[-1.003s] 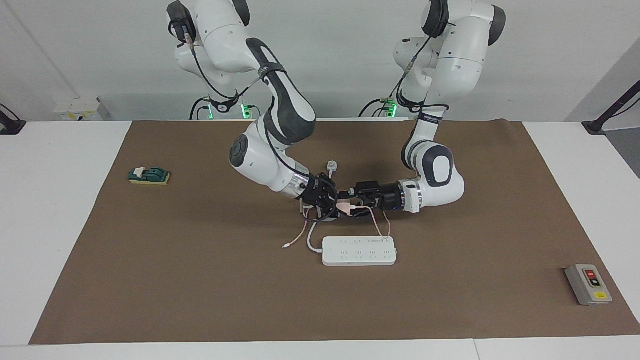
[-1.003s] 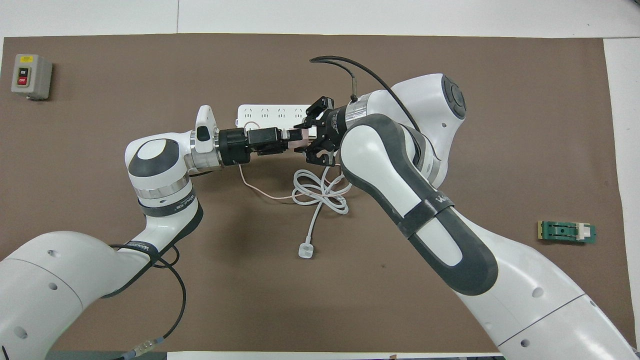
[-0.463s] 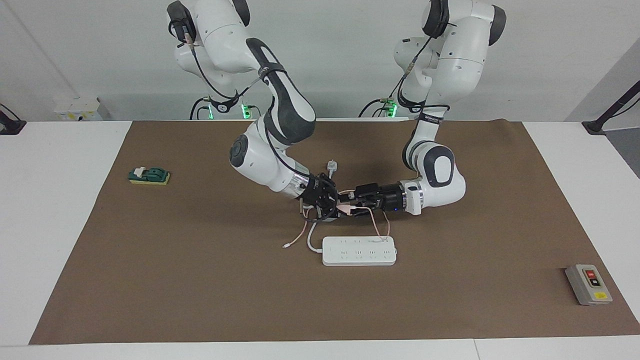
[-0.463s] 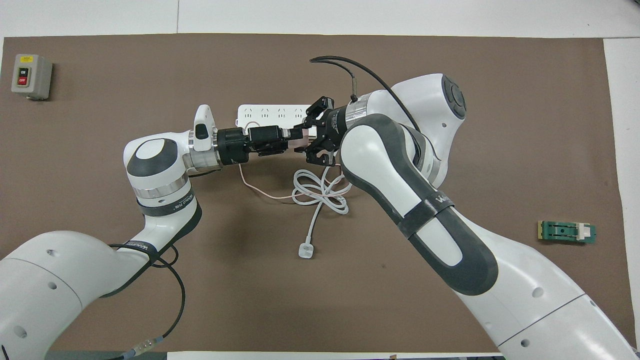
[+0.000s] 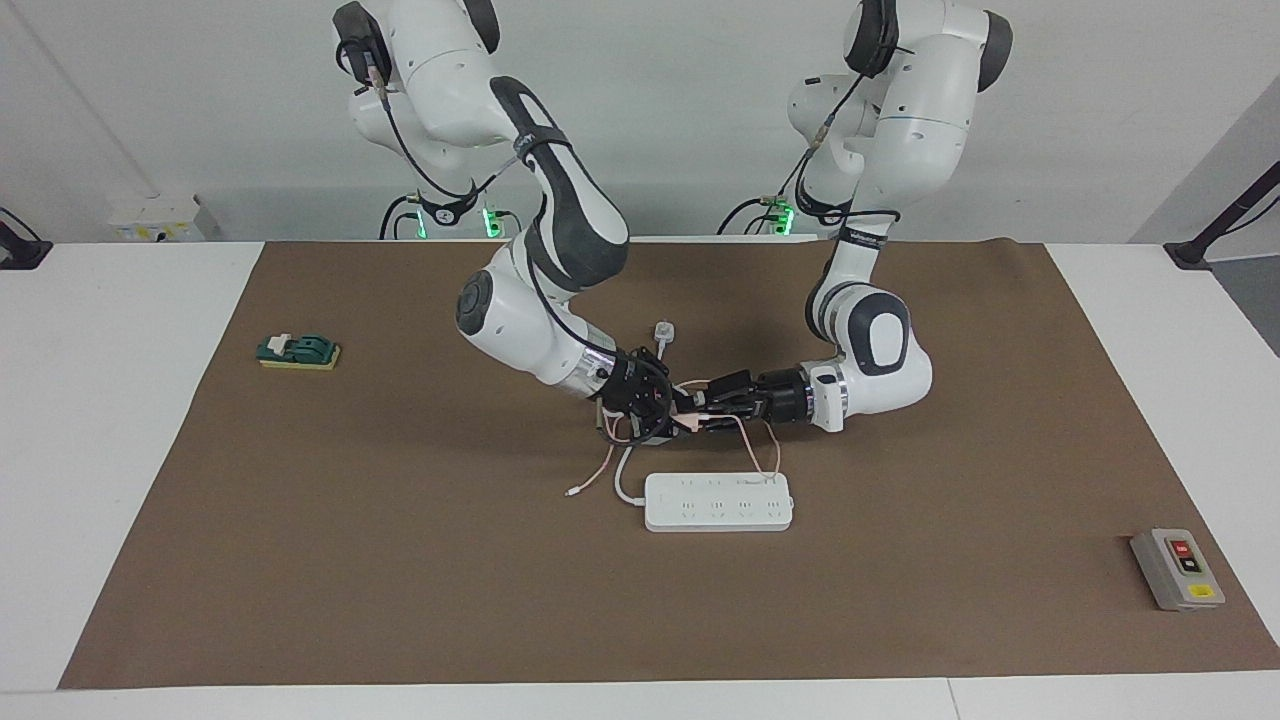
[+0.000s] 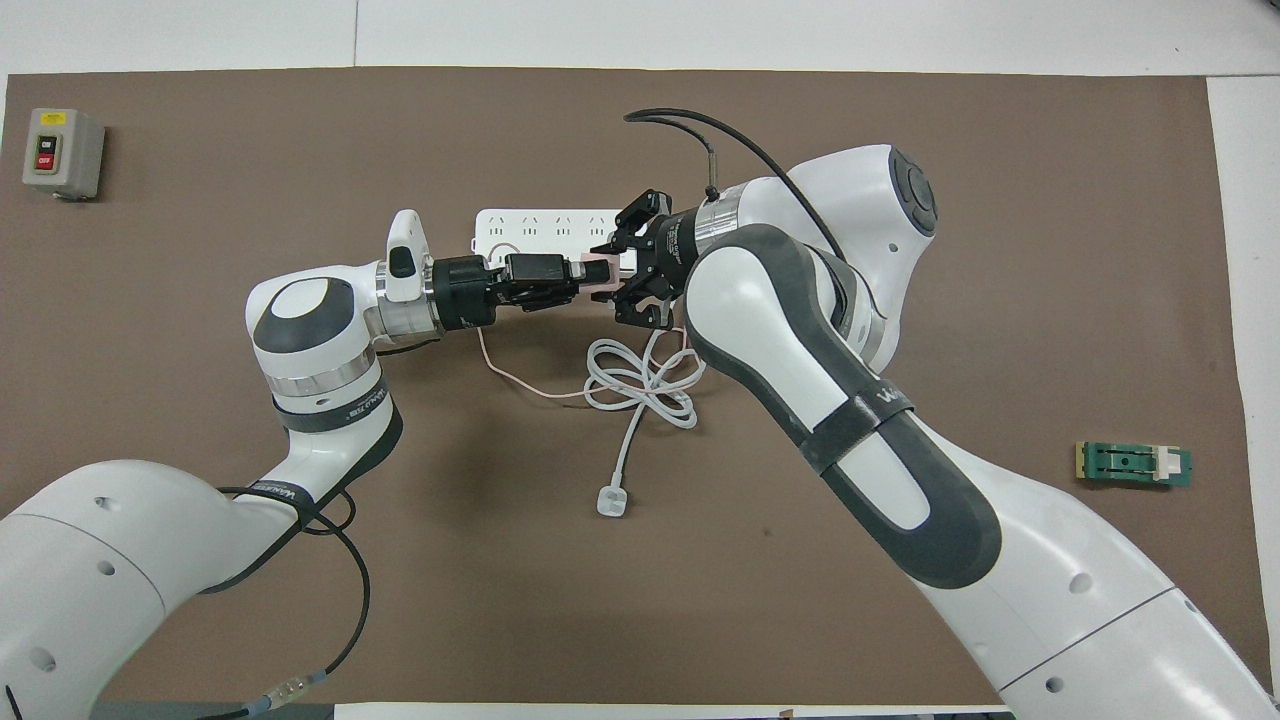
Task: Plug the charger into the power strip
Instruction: 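Take the pink charger with the left gripper from the right gripper, then pull the charger back with the left gripper while the right gripper withdraws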
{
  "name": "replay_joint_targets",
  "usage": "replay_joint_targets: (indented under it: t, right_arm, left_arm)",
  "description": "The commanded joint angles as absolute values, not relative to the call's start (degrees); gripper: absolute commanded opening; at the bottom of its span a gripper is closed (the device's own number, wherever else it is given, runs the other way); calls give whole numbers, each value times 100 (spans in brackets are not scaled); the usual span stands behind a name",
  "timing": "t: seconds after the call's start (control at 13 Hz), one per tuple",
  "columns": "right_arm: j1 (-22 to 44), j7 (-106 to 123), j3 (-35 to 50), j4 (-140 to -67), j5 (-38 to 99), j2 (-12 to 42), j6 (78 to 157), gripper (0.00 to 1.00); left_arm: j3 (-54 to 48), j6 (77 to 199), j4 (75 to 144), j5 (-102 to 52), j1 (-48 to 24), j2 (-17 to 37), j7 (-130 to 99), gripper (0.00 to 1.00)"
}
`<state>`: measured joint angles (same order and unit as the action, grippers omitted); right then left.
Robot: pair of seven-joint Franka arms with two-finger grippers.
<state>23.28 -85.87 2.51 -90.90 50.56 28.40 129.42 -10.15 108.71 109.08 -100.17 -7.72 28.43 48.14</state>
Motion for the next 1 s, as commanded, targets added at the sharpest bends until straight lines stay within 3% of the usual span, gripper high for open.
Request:
replay_joint_targets:
  t: [0.0,0.08,0.15,0.23,0.31,0.62,0.93]
  right_arm:
    - [2276,-8701,281,-8930,5272,2927,12885,0]
    - [2268,-8701,281,-8930,5300,2927,12885,0]
    - [2294,-8710,281,-8930,5326,2927,12876,0]
    - [2294,-8806,281,-8930,5283,2927,12946,88]
    - [2329,-8885,264,-8930,5282,2918,12955,100]
    - [2206,-8912,211,-8921,5309,2865,12859,100]
    - [1505,-8912,193,-8719,5134,2682,12324,100]
  left_arm:
    - [-976,10846,10846,-9984,-800,2874,4729,11]
    - [-976,10863,10846,-9984,-809,2874,4729,0]
    - [-967,10881,10846,-9984,-809,2865,4720,0]
    - [-967,10898,10846,-9984,-809,2857,4685,0]
    - [-967,10898,10846,-9976,-809,2848,4676,0]
    - [-941,10960,10820,-9845,-800,2769,4606,0]
    - [-564,10917,10749,-8811,-721,2260,4211,0]
